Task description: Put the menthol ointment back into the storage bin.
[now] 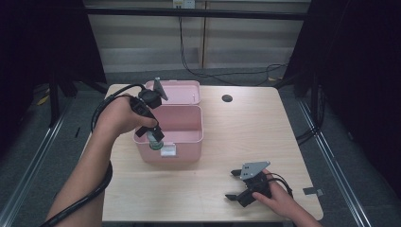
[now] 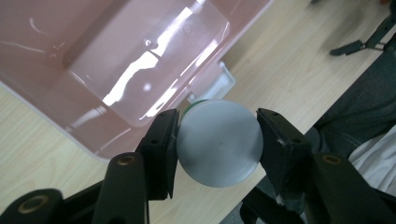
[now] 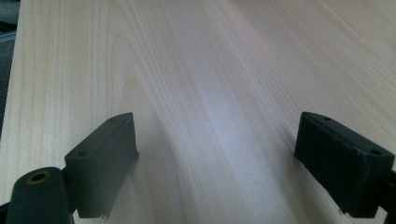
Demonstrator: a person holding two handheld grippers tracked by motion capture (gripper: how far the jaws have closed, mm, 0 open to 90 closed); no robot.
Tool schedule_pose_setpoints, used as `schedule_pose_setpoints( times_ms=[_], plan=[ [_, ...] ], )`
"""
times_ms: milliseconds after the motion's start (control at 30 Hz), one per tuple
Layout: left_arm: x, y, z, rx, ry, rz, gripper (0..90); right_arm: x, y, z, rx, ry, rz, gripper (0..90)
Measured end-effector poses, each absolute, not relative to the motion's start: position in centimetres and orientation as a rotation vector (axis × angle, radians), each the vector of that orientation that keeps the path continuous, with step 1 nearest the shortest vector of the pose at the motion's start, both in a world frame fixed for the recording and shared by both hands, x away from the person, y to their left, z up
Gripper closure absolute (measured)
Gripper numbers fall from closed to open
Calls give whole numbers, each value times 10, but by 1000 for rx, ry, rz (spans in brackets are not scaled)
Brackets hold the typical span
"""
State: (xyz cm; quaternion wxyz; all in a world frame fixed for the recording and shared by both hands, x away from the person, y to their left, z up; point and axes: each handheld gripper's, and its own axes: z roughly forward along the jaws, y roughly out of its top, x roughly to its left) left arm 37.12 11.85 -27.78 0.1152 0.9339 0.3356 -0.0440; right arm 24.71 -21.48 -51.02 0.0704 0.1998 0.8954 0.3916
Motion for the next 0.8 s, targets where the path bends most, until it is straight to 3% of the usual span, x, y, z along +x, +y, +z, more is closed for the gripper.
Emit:
schedule_pose_setpoints(
  times_ms=[800],
  plan=[
    [406,76,-282,2727,899,-35,504,247,-215,-510,602,2696,1178,122]
  ],
)
